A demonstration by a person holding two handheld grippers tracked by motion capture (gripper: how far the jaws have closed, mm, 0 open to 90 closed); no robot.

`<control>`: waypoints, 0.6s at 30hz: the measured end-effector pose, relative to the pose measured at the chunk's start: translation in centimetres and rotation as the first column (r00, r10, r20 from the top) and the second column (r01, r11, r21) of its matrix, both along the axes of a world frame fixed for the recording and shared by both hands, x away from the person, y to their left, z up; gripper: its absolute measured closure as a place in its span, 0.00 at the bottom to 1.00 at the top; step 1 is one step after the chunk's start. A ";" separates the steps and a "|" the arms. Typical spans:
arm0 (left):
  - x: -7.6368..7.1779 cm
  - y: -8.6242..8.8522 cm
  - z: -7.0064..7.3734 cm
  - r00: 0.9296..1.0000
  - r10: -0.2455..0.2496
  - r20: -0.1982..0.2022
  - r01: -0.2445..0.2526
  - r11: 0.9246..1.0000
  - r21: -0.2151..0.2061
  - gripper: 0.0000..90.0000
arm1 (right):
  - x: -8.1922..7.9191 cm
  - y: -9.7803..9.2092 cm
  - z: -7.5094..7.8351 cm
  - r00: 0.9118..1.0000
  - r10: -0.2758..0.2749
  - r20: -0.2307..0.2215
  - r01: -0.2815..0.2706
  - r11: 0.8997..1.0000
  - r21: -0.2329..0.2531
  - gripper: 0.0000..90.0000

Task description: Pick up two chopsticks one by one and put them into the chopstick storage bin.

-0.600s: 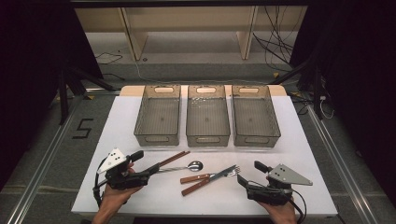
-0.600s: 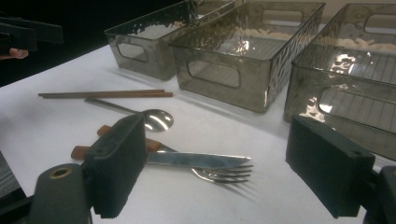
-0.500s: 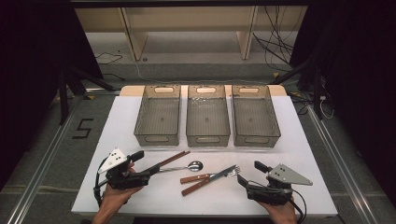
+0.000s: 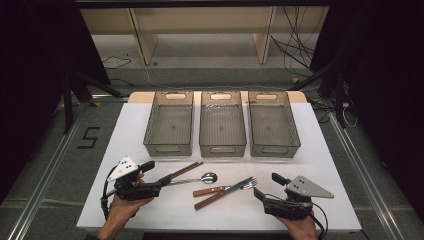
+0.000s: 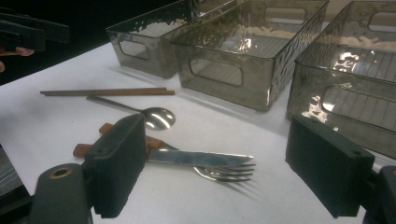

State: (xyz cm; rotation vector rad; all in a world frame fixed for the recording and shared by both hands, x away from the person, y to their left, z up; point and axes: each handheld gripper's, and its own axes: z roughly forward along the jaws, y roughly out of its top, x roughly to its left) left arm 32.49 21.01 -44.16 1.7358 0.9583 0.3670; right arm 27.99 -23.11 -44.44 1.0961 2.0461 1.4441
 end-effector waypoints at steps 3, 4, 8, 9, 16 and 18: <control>0.5 0.0 0.5 1.000 -0.012 -0.004 0.012 0.999 0.046 0.17 | 0.0 0.0 0.0 1.000 0.003 -0.005 -0.003 1.000 -0.004 0.24; 0.6 -0.1 0.7 1.000 -0.018 -0.011 0.018 0.998 0.052 0.17 | 0.0 0.0 0.0 1.000 0.004 -0.006 -0.004 1.000 -0.006 0.24; 1.1 -0.4 1.1 0.999 -0.040 -0.030 0.043 0.990 0.138 0.17 | 0.0 0.1 0.0 1.000 0.006 -0.005 -0.006 1.000 -0.009 0.24; 1.3 -0.4 1.1 0.998 -0.045 -0.038 0.050 0.987 0.152 0.17 | 0.0 0.1 0.0 1.000 0.008 -0.006 -0.008 1.000 -0.009 0.24; 2.6 -0.5 1.7 0.991 -0.053 -0.122 0.081 0.967 0.242 0.18 | 0.0 0.2 -0.1 1.000 0.014 -0.011 -0.014 1.000 -0.014 0.24; 3.1 -0.5 1.9 0.987 -0.057 -0.153 0.098 0.956 0.276 0.18 | 0.0 0.3 -0.1 1.000 0.017 -0.010 -0.017 1.000 -0.017 0.24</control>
